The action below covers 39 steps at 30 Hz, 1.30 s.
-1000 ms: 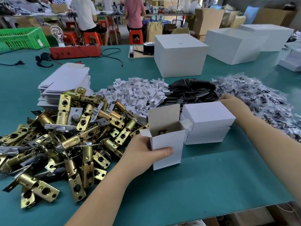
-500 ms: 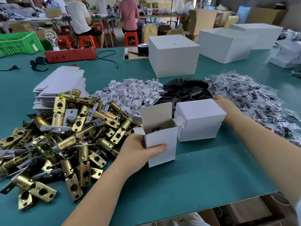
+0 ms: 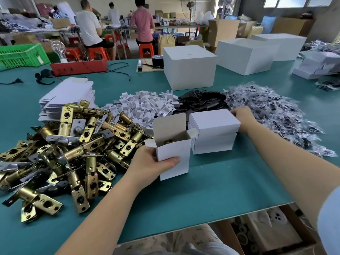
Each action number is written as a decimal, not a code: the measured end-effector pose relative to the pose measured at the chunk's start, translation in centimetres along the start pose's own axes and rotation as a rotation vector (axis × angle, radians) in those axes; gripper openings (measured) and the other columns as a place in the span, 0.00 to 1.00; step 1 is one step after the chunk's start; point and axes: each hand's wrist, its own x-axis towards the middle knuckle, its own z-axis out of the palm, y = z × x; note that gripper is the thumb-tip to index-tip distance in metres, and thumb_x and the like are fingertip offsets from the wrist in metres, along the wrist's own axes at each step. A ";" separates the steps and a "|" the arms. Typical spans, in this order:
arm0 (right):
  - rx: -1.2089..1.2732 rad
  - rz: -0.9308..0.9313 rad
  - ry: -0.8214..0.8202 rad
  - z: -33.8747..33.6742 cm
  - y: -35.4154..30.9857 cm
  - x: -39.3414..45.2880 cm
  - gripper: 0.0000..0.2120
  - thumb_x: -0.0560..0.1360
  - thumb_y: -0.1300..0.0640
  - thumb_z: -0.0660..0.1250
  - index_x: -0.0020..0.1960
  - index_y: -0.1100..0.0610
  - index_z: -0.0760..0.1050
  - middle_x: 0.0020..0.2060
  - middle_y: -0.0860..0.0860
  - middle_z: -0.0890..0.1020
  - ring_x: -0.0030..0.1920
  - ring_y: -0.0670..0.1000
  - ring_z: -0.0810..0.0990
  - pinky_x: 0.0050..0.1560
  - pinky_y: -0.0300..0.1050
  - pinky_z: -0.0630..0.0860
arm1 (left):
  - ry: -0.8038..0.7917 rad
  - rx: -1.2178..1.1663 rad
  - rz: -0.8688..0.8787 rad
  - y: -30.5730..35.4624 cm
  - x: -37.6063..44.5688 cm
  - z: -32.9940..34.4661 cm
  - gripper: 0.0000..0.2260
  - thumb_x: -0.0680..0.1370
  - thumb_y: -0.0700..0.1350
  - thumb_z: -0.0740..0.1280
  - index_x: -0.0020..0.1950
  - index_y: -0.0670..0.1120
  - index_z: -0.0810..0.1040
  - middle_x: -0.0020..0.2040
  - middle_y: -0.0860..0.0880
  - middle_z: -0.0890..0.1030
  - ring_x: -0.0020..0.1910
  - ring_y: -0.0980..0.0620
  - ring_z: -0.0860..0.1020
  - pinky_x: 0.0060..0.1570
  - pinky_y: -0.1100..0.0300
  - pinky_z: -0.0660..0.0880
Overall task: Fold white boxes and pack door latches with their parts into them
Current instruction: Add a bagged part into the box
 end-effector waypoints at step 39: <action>1.412 -0.177 0.004 -4.0 -7.9 -9.7 0.10 0.75 0.61 0.68 0.40 0.51 0.86 0.35 0.47 0.84 0.34 0.44 0.81 0.29 0.33 0.76 | -0.008 0.034 -0.002 0.1 0.0 -0.1 0.12 0.66 0.47 0.78 0.40 0.65 0.85 0.44 0.59 0.86 0.45 0.62 0.83 0.41 0.72 0.75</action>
